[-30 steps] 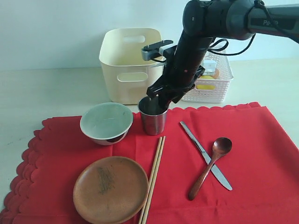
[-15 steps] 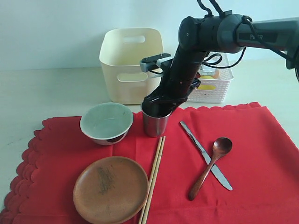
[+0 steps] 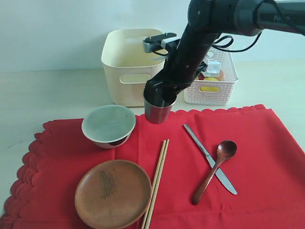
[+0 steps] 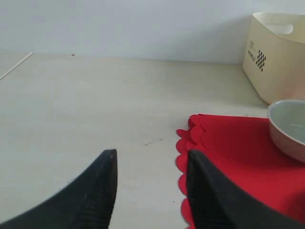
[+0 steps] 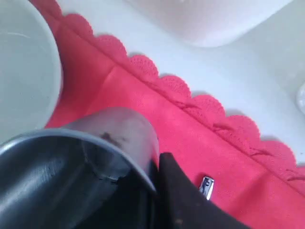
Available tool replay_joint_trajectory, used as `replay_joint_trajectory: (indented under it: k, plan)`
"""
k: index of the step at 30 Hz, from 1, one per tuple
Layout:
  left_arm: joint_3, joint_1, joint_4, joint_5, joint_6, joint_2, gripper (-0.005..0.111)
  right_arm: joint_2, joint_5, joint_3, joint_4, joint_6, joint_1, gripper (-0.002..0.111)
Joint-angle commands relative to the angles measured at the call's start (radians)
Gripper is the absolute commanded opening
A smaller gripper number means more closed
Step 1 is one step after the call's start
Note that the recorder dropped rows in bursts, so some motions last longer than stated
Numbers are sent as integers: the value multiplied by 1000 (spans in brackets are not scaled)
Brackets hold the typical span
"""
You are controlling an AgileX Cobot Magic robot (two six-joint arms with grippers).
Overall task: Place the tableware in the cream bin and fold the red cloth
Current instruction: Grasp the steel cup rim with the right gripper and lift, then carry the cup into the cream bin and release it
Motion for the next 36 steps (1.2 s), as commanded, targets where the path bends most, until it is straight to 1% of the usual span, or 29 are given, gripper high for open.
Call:
replay_joint_trajectory:
  k: [1,14,21,25,29,34,36]
  plan:
    - [2,3,1,-6,-5,-6,45,-74,-9,2,-4,-2,0,0]
    - [2,3,1,-6,-5,-6,45,-256,-28,2,0,-2,0,0]
    - [2,3,1,-6,-5,-6,45,-280,-83,-23,-6,-4,0,0]
    - [2,3,1,-6,-5,-6,45,-246,-84,-104,-6,-2,0,0]
    - [2,3,1,-6,-5,-6,45,-173,-83,-221,-22,20,0,0]
    - [2,3,1,-6,-5,-6,45,9,-77,-458,-119,89,-3,0]
    - [2,3,1,-6,-5,-6,45,84,-72,-532,-116,94,-14,0]
